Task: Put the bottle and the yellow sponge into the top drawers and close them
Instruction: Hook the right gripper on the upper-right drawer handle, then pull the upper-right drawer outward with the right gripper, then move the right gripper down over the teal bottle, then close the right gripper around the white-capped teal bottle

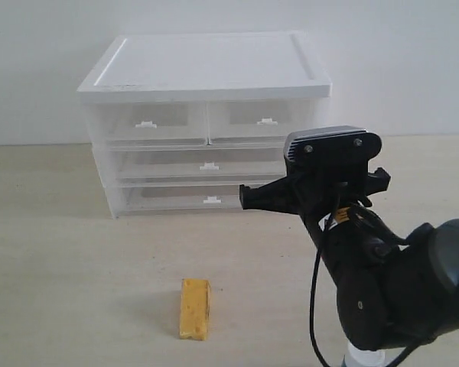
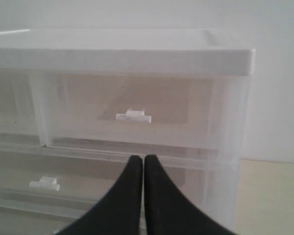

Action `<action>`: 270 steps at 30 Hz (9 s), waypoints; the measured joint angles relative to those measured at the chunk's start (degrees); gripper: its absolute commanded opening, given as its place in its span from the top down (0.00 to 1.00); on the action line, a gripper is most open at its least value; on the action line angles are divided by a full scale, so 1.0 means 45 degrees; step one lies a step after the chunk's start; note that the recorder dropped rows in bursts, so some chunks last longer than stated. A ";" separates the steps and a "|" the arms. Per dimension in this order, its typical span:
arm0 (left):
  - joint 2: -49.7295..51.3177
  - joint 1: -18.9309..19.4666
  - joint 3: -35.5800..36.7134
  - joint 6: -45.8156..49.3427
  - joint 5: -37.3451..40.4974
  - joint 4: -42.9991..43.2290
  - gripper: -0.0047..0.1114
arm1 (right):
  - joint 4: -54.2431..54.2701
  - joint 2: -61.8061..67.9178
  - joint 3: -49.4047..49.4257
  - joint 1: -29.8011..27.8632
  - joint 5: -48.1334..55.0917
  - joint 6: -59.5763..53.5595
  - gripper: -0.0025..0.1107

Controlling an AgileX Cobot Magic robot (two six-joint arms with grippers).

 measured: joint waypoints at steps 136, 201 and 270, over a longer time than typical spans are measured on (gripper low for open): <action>0.0000 0.0000 0.0000 0.0000 0.0000 0.0000 0.92 | 0.4558 0.0939 -0.1470 0.2062 -0.0067 -0.1542 0.14; 0.0000 0.0000 0.0000 0.0000 0.0000 0.0000 0.92 | -0.4860 -0.7779 -0.3364 -0.5197 2.9522 -0.4660 0.96; 0.0000 0.0000 0.0000 0.0000 0.0000 0.0000 0.92 | -0.5223 -0.3494 -0.1729 -0.2520 2.5128 -0.2448 0.33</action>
